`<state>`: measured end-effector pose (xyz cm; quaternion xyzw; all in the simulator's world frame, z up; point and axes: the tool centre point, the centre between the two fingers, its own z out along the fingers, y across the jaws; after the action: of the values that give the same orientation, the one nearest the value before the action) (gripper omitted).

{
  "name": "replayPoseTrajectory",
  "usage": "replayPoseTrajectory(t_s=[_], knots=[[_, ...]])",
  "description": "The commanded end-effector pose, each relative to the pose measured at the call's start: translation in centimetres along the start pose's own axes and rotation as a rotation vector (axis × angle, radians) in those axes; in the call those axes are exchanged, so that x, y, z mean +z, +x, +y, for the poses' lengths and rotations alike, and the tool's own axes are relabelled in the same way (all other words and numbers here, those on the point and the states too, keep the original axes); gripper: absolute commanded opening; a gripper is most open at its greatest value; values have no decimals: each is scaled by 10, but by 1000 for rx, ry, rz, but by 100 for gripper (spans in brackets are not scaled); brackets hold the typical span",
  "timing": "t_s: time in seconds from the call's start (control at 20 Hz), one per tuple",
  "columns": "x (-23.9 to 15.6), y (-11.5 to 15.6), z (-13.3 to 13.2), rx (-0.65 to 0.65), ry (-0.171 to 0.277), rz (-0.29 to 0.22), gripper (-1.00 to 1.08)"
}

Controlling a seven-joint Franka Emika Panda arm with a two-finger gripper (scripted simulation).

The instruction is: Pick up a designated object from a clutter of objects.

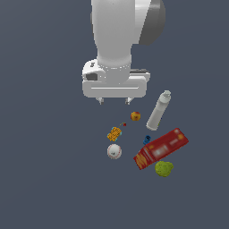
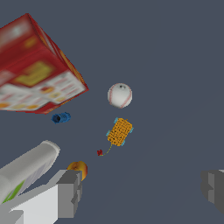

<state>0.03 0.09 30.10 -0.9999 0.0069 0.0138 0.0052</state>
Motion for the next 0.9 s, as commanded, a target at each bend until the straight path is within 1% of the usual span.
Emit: replayPoseTrajectory(t_s=[0.0, 0.15, 0.35, 0.45, 0.85], knots=[[0, 0, 0, 0, 0, 0, 100], [-3, 3, -2, 1, 2, 11, 100], [-16, 12, -9, 10, 12, 50, 100], [-20, 14, -11, 17, 16, 60, 100], [-16, 15, -10, -2, 12, 57, 100]])
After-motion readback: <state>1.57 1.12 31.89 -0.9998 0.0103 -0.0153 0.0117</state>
